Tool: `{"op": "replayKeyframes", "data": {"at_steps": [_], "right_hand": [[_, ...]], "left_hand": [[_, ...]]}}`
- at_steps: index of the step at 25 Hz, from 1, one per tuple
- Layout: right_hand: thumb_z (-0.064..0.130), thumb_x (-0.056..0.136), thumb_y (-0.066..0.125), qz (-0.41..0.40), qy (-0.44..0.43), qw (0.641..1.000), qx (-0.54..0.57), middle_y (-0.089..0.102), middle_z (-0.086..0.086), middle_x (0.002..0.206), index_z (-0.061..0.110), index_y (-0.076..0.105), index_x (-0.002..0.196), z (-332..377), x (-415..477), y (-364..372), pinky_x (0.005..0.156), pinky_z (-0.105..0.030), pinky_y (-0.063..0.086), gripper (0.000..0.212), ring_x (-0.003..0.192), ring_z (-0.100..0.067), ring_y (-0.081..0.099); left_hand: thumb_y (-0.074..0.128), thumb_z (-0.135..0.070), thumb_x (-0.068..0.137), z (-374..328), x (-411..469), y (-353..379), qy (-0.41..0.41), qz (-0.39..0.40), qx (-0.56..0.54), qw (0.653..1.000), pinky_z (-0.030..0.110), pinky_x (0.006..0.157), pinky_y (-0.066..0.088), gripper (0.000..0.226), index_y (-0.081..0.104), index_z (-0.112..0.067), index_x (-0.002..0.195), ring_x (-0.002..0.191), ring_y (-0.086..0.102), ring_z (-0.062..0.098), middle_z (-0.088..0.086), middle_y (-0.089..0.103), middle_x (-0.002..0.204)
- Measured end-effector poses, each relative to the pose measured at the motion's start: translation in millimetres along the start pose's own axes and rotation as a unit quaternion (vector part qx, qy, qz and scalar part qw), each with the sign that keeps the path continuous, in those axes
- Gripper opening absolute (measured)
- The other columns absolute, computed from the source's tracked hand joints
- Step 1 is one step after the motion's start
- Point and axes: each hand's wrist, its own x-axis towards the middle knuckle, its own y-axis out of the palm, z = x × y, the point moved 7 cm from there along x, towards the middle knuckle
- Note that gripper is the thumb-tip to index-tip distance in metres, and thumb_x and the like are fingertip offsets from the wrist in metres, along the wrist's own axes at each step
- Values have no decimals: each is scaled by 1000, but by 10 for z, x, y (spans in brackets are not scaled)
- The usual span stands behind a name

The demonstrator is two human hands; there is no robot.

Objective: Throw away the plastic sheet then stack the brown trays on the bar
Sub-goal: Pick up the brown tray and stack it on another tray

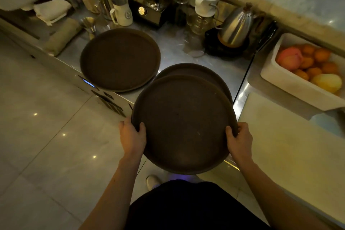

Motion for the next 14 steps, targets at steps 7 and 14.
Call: {"op": "replayKeyframes", "data": {"at_steps": [7, 14], "right_hand": [[18, 93, 56, 20, -36, 998, -38, 52, -7, 84, 1, 54, 102, -27, 624, 156, 68, -30, 34, 20, 73, -24, 49], [24, 97, 48, 34, -30, 993, -106, 49, -5, 89, 4, 53, 105, -110, 1001, 256, 67, -30, 35, 23, 73, -20, 48]], "left_hand": [[47, -6, 96, -327, 291, 309, 23, 30, 62, 997, 29, 96, 41, 38, 49, -4, 134, 117, 55, 28, 16, 49, 131], [52, -7, 95, -445, 543, 554, 6, 54, 112, 992, 33, 100, 44, 36, 54, -6, 131, 115, 55, 24, 13, 46, 135]]}}
